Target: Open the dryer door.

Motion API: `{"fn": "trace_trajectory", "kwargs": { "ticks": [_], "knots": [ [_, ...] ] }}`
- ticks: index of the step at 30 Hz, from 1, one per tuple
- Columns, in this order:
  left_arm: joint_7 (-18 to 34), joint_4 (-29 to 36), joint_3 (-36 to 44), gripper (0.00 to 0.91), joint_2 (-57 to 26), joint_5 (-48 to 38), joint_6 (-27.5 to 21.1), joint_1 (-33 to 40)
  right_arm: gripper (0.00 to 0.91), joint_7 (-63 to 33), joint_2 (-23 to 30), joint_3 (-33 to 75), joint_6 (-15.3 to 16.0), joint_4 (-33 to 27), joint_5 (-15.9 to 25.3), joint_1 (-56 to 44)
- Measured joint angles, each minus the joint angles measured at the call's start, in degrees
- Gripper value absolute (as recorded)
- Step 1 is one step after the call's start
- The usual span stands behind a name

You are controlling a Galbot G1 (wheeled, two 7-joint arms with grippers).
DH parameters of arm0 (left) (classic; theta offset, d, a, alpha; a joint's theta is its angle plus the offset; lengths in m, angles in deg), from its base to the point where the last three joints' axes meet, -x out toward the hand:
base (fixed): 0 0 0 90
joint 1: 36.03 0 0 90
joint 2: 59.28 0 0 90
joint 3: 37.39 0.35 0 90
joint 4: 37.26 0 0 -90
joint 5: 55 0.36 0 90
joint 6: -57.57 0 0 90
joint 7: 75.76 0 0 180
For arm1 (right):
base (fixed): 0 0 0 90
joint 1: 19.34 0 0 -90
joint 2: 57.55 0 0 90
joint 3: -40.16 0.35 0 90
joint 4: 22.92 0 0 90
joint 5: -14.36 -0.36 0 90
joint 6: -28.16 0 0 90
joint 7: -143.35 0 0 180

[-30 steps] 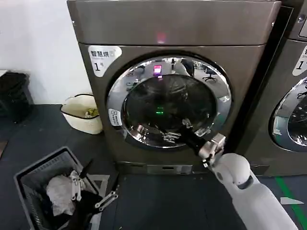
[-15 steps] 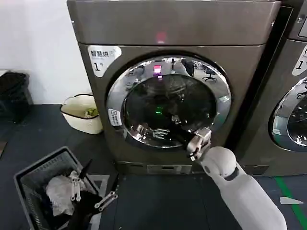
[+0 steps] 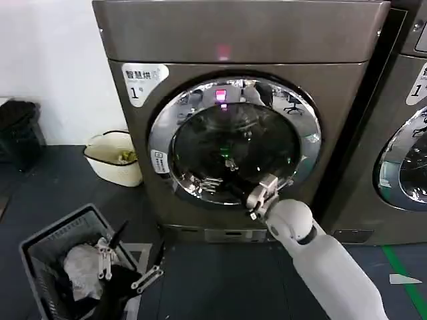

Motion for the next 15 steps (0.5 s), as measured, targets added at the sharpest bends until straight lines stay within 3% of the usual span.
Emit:
{"fn": "trace_trajectory", "kwargs": {
  "ticks": [15],
  "knots": [
    [0.0, -0.1, 0.0, 0.907, 0.3, 0.2, 0.1, 0.1, 0.907, -2.5, 3.5, -3.4, 0.2, -1.8, 1.3, 2.0]
  ]
}}
